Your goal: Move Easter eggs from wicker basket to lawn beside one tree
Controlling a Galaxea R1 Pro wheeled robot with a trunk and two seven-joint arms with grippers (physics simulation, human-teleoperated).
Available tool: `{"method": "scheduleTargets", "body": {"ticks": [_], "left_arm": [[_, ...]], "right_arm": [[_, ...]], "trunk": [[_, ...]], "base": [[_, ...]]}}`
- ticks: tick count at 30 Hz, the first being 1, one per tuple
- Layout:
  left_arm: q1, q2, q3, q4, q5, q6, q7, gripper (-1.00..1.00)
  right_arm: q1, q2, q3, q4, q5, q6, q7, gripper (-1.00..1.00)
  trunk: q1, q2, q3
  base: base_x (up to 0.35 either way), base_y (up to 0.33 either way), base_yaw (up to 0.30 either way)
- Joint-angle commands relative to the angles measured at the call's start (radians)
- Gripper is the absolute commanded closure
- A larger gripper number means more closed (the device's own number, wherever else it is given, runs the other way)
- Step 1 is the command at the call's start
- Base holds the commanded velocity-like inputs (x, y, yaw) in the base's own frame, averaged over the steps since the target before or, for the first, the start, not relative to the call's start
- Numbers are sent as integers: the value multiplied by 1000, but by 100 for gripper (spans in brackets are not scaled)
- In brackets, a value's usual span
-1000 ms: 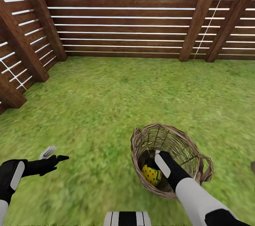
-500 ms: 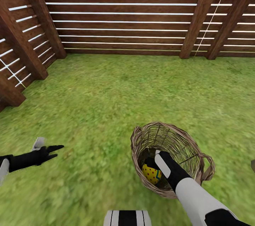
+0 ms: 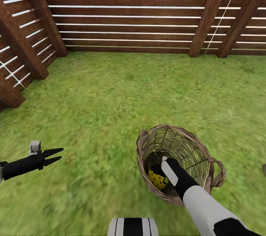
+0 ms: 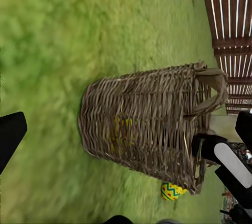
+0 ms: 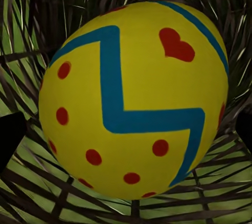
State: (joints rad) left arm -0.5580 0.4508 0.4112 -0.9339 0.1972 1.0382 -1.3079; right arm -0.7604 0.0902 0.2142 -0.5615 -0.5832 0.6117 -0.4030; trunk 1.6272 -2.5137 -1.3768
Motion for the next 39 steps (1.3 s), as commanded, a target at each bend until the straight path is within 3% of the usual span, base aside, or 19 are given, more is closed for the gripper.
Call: {"method": "scheduleTargets", "body": {"ticks": [1,4,10,15,39], "left_arm": [[0,0,1,0,2,8,-2,-100],[0,0,1,0,2,8,-2,-100],[5,0,1,0,2,8,-2,-100],[6,0,1,0,2,8,-2,-100],[6,0,1,0,1,8,-2,-100]], "right_arm": [[0,-1,5,-1,-10,1,-10,-100],[0,0,5,-1,-10,1,-10,-100],[0,-1,5,-1,-10,-10,-10,-100],[0,-1,5,-1,-10,-13,-10,-100],[0,1,5,-1,-10,-13,-10,-100]], "trunk": [[0,-1,-5],[2,-1,-16],[2,-1,-16],[4,-2,-36],[6,-3,-51]], "base": [[0,0,0],[0,0,0],[0,0,0],[0,0,0],[0,0,0]]}}
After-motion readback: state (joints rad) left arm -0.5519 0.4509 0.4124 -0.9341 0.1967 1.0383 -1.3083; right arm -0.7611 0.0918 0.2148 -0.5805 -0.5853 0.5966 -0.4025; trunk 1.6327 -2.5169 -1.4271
